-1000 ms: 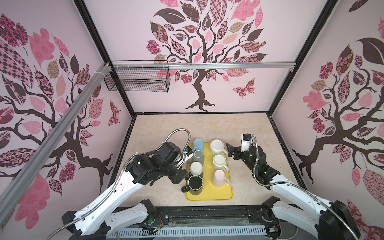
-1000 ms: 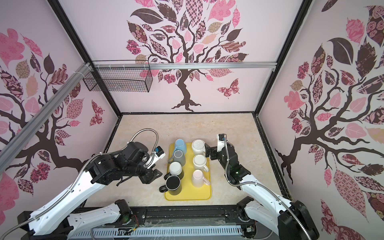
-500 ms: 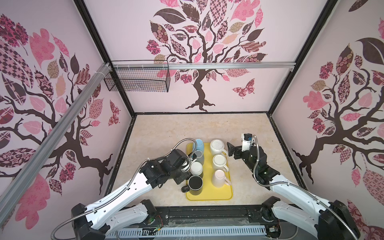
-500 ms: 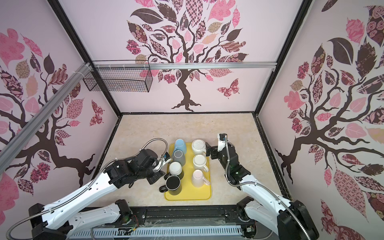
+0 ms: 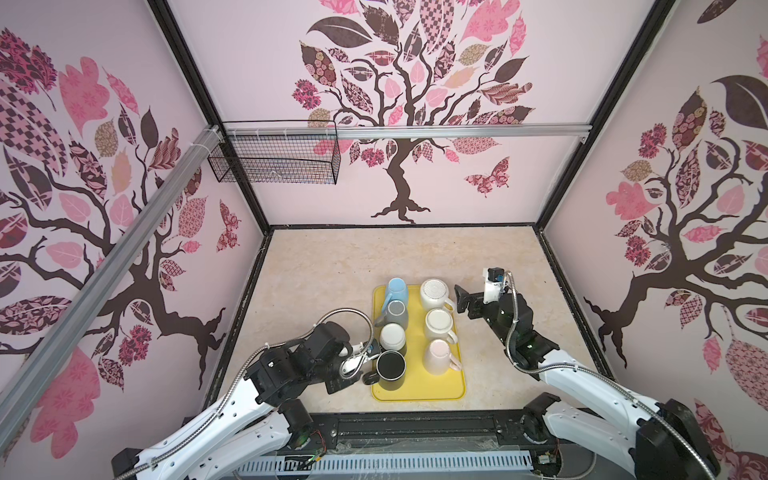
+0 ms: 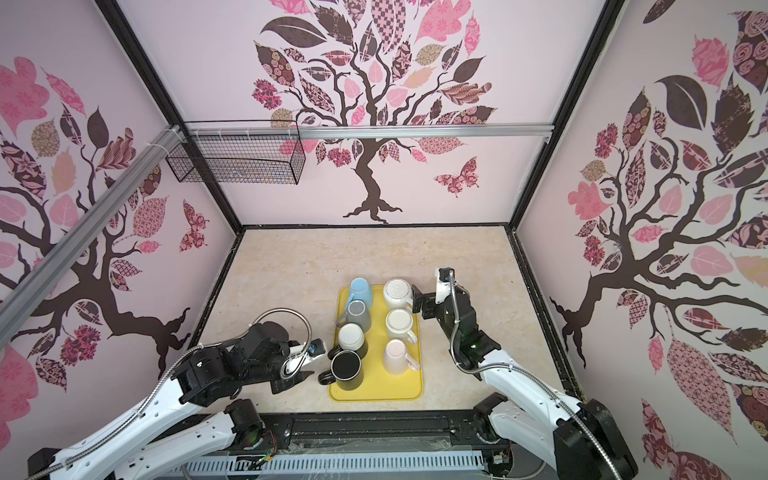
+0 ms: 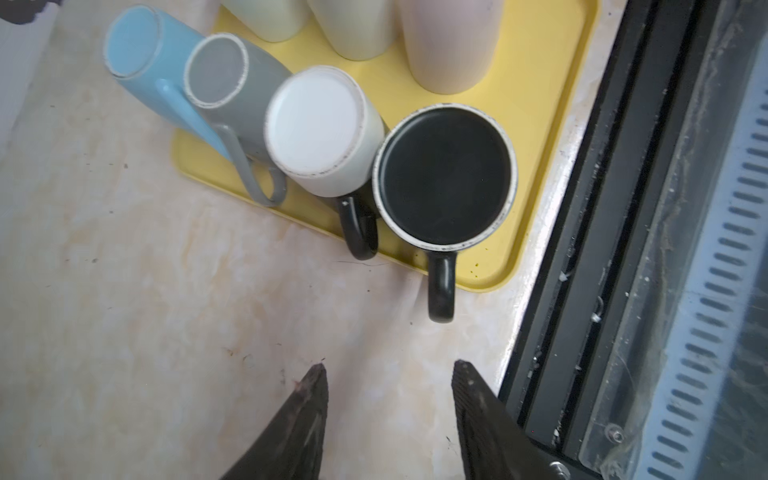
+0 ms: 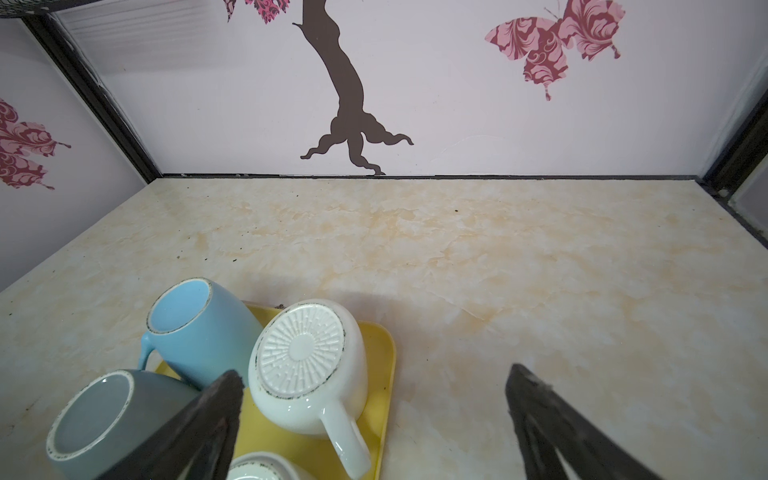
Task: Turn the mug right side up
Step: 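Lower the left gripper onto the black mug and close on its rim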
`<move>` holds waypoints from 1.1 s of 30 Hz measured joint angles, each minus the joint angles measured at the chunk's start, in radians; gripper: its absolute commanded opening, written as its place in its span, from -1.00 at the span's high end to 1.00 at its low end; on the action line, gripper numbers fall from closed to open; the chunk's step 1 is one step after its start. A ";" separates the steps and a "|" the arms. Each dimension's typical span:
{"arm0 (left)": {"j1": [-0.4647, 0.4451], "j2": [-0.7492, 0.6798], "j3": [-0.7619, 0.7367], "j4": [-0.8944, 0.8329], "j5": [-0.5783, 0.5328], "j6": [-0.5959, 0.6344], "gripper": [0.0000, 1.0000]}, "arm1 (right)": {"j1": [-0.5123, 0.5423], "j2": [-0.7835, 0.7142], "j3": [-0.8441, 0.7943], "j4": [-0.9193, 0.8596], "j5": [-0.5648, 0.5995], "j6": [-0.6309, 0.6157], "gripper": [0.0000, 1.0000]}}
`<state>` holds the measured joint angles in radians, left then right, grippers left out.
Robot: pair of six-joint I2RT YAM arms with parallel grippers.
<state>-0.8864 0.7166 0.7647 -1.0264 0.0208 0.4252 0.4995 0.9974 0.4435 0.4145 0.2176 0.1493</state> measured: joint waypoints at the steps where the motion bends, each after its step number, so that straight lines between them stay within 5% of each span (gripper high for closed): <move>1: -0.003 -0.002 -0.010 0.001 0.011 0.000 -0.02 | 0.000 0.002 0.000 0.001 0.003 0.000 -1.00; 33: -0.066 0.294 -0.042 0.146 0.051 -0.018 0.15 | 0.002 -0.021 0.000 -0.014 0.040 0.008 -0.95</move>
<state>-0.9520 1.0103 0.7223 -0.8799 0.0715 0.4068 0.5011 0.9764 0.4435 0.4000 0.2577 0.1570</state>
